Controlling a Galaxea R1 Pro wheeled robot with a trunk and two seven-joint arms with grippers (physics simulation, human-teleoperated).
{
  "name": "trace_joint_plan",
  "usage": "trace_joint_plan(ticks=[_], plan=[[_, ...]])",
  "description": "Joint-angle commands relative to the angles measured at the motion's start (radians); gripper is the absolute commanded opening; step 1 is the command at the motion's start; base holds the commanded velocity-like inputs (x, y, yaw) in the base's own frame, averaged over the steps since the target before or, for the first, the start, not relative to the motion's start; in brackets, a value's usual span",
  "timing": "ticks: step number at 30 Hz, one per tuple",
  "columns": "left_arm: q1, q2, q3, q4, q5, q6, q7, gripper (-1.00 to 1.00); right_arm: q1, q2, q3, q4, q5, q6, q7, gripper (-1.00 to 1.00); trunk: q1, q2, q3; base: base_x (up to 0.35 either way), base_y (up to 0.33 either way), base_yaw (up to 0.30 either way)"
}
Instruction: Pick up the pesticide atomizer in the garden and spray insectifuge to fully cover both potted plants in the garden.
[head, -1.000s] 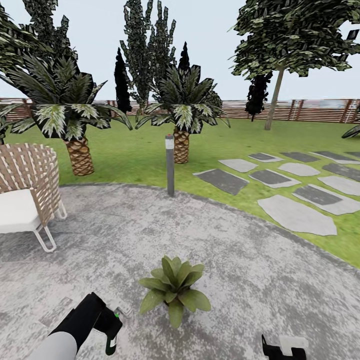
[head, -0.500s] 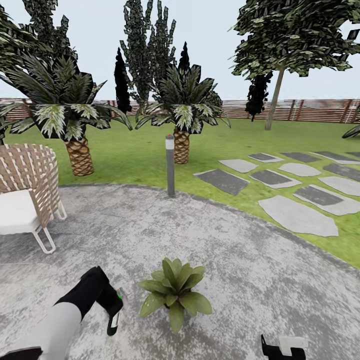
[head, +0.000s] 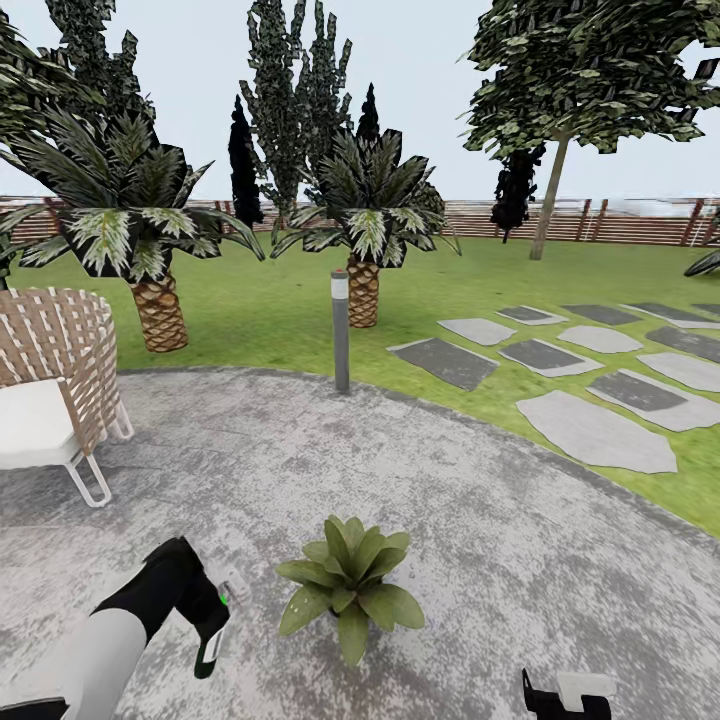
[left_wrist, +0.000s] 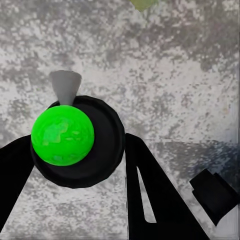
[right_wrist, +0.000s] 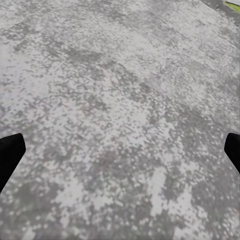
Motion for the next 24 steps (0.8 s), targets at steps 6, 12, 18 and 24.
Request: trace_joint_plan(ticks=[6,12,18,24], plan=[[0.008,-0.006,0.012,-0.016,0.006,0.016,-0.010,-1.00,-0.001,0.000,-0.005,0.001,0.008,-0.002,-0.007,1.00,0.000,0.000,-0.001,0.018,0.000,0.000],[0.002,-0.014,0.010,-0.018,-0.002,0.024,-0.010,-1.00,-0.001,0.000,-0.005,0.000,0.007,-0.002,-0.009,1.00,0.000,0.000,-0.001,0.188,0.000,-0.016],[0.000,-0.008,0.007,-0.018,-0.004,0.022,-0.011,-1.00,-0.001,0.000,-0.005,0.000,0.007,-0.002,-0.009,1.00,0.000,0.000,-0.001,0.009,0.000,-0.200],[0.008,0.004,0.004,-0.012,-0.007,0.009,-0.014,-1.00,-0.001,0.000,-0.005,0.000,0.007,-0.002,-0.009,1.00,0.000,0.000,-0.001,0.000,0.000,-0.019]])
